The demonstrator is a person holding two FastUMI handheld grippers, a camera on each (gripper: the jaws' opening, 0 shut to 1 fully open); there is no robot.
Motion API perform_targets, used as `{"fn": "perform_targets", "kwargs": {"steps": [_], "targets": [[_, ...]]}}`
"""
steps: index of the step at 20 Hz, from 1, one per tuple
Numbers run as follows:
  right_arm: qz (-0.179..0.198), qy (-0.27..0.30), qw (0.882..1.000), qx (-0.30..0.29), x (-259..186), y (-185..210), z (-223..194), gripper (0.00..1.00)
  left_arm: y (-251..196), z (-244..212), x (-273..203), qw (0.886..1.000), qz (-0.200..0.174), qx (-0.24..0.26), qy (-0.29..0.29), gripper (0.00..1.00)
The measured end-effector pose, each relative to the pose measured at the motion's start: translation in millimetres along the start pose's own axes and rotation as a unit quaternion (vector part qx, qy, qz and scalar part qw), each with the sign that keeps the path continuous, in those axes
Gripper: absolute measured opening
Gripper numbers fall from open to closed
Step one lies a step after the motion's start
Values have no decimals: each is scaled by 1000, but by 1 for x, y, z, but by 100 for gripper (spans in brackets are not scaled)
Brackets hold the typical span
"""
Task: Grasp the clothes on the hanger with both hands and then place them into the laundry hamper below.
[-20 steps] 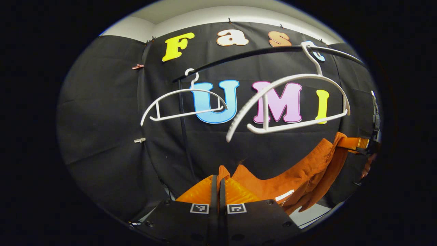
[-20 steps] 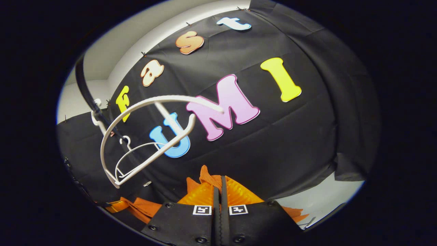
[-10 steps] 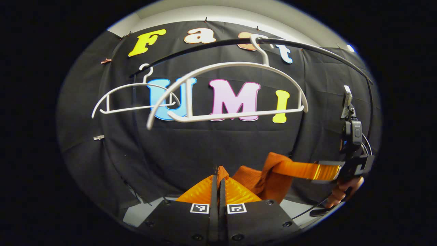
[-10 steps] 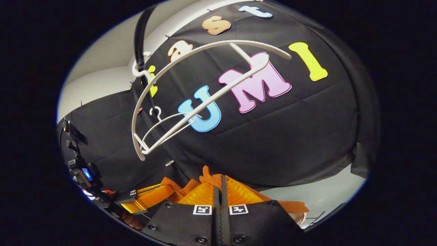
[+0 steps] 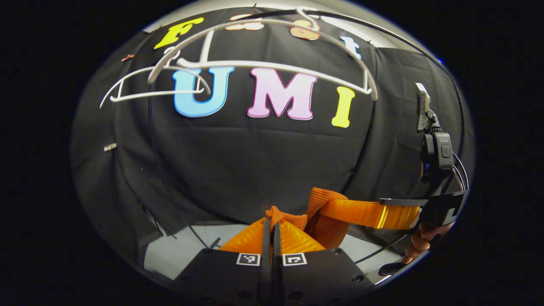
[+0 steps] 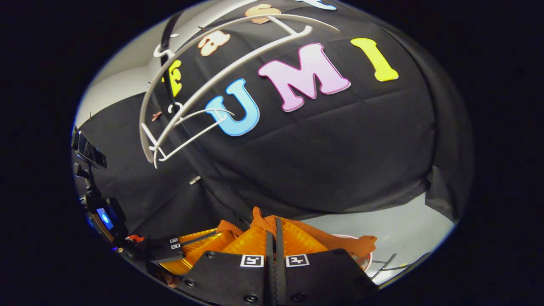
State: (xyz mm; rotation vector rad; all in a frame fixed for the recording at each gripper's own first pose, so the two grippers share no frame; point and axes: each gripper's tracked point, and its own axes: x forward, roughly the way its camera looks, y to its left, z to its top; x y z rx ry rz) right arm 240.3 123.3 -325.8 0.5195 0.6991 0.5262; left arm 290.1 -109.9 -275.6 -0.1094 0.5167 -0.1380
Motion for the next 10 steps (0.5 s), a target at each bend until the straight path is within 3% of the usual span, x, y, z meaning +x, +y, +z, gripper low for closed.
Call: {"fn": "perform_targets", "kwargs": {"steps": [5,8,9,10], "targets": [[-58,57,996,-22,12,-47,-44,4,16,-58,23,995,29,-34,85,5],[-94,86,991,-44,13,-69,-68,4,17,-82,27,990,40,-25,132,5],[-104,100,988,-52,12,-73,-76,0,23,-84,29,988,53,-16,142,6],[-113,114,985,-62,13,-78,-82,23,23,-82,29,987,55,-13,150,24]]}}
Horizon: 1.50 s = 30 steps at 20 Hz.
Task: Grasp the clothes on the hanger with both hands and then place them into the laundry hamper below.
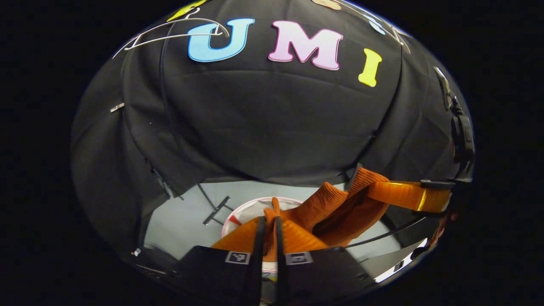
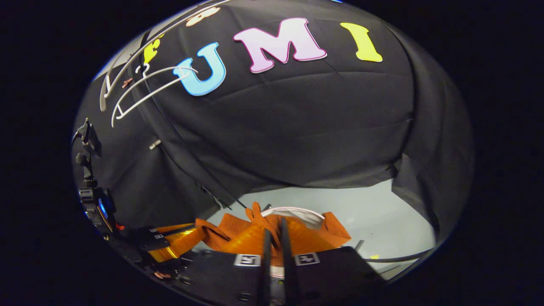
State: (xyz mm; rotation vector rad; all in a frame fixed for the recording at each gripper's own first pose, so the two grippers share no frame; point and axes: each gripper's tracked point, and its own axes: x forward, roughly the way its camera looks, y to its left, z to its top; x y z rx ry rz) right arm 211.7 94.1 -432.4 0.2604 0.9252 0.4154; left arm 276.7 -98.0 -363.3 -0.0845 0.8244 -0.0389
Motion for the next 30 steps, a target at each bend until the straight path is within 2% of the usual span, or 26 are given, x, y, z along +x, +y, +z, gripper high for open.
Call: {"fn": "perform_targets", "kwargs": {"steps": [3,4,5,9,12,17,23,30], "targets": [[-32,0,999,-9,1,-14,0,91,-3,10,-6,1000,21,-4,-1,79],[-39,-1,999,-4,1,-16,2,95,0,3,-4,1000,23,-8,-2,98],[-43,-4,999,1,-3,-17,3,88,1,4,-6,1000,23,-10,-5,97],[-56,-12,998,-2,-12,-21,10,98,2,19,-17,999,22,-13,-21,96],[-65,-30,997,-18,-25,-16,18,98,4,25,-27,999,26,-3,-34,96],[-81,-95,992,-33,-71,4,52,98,5,52,-72,996,22,23,-83,96],[-107,-182,977,-31,-140,33,93,98,16,96,-147,987,17,30,-158,96],[-124,-266,955,-49,-225,77,126,98,27,138,-251,968,15,29,-250,96]]}}
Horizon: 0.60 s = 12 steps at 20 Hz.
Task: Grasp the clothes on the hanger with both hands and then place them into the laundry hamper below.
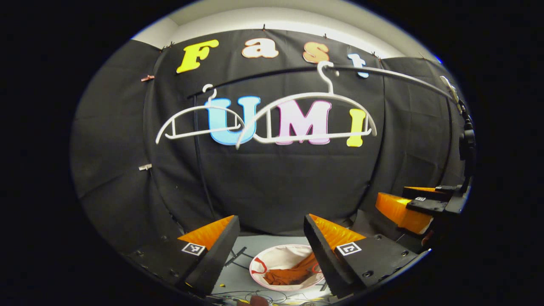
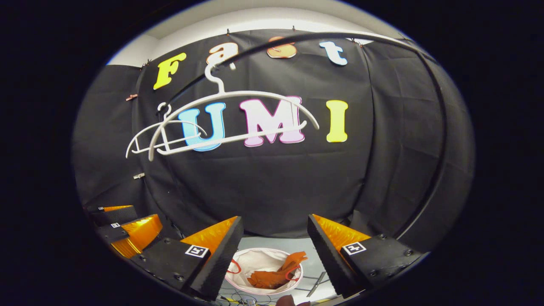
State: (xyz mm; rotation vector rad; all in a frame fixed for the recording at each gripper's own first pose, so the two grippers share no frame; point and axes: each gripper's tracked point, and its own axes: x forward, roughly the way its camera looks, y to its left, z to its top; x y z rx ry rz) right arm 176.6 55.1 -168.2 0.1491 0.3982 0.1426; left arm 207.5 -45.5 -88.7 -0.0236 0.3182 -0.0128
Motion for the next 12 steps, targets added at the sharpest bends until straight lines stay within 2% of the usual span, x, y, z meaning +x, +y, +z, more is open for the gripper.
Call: {"fn": "perform_targets", "kwargs": {"steps": [7,12], "targets": [[-5,-61,997,-42,-73,26,37,98,15,40,-78,998,-4,-9,-60,96],[-12,-100,993,-53,-118,38,64,100,26,56,-124,996,-1,11,-94,95]]}}
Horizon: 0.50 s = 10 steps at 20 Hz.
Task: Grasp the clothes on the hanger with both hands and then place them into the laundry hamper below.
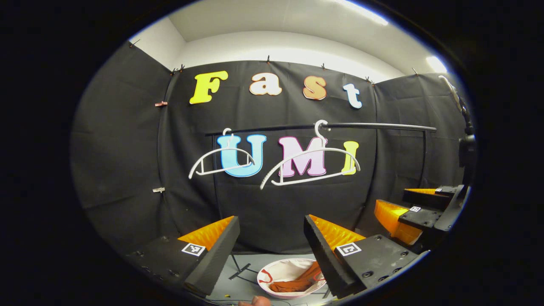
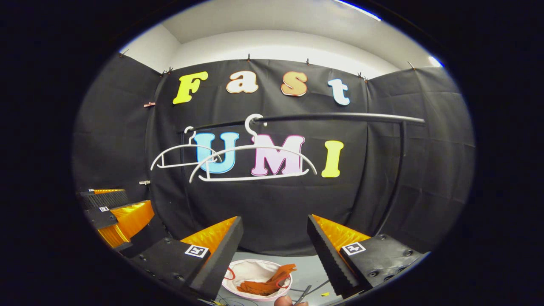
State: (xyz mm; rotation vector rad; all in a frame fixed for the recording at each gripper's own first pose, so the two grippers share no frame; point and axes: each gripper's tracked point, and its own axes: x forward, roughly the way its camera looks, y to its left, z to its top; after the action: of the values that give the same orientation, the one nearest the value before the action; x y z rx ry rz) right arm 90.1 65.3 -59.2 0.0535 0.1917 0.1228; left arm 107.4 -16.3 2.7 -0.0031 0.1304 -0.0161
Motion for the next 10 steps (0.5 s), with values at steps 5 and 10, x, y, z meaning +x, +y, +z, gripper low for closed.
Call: {"fn": "perform_targets", "kwargs": {"steps": [5,10], "targets": [[-2,-28,1000,-7,-27,4,27,96,0,15,-32,1000,-5,3,-19,96],[-10,-46,999,-5,-50,-5,40,98,-6,30,-55,999,-1,4,-41,94]]}}
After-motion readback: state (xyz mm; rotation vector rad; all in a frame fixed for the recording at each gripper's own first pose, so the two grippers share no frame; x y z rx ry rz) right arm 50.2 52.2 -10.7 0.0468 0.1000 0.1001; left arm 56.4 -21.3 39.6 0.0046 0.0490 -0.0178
